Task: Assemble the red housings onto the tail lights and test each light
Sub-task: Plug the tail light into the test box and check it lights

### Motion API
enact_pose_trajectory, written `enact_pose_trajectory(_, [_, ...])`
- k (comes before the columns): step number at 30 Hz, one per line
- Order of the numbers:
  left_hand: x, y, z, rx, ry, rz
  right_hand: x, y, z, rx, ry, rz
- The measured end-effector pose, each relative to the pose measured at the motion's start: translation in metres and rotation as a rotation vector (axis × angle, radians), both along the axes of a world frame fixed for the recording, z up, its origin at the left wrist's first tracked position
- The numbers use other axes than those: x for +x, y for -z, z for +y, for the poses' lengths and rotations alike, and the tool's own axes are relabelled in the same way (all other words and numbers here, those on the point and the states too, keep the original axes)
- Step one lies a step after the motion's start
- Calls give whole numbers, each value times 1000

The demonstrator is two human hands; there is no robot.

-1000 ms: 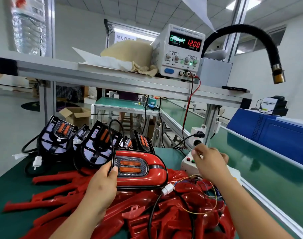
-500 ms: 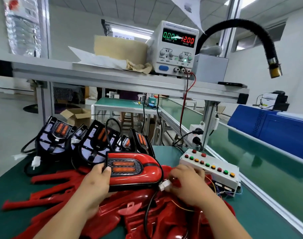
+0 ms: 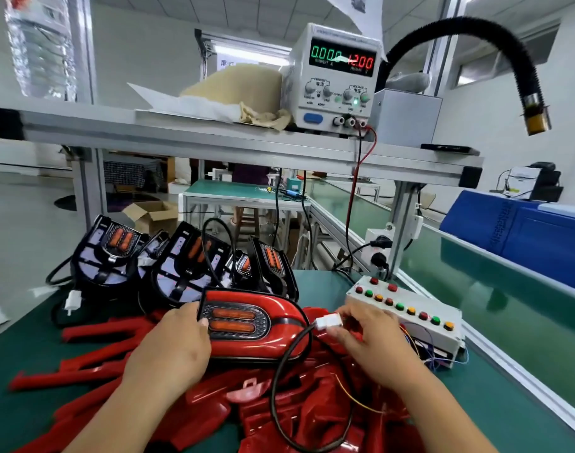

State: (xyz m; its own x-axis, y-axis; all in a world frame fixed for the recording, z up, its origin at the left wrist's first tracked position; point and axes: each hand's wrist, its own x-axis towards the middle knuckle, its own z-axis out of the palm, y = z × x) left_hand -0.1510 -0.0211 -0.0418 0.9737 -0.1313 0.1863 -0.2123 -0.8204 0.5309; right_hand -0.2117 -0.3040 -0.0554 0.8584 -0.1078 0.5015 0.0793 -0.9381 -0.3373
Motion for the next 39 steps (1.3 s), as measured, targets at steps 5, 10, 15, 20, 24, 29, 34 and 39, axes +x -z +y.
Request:
enact_pose_trajectory(5, [-5,-6,3,103,-91,-153,-1,0,1,-4,3,-41])
enact_pose_trajectory(10, [-25,-21,-48,-107,269,-379,-4,-1,2,-33,-32,-58])
enact_pose_trajectory(15, [-33,-12,-122,48,519,-289,-2,-1,6,-1,-69,-137])
enact_pose_trajectory(20, [-26,-11,-142,205,441,-215,-2,-3,4,45,-113,-134])
enact_pose_trajectory(24, [-24,-15,-143,232,429,-166,-2,-5,2,109,-144,-162])
enact_pose_trajectory(29, [-23,-23,-144,237,433,-134,-3,-7,4,137,-178,-196])
enact_pose_trajectory(34, [-19,-29,-141,204,460,-81,-6,-11,7,170,-188,-158])
enact_pose_trajectory(39, [-18,-33,-137,164,488,-65,-6,-9,7,203,-218,-154])
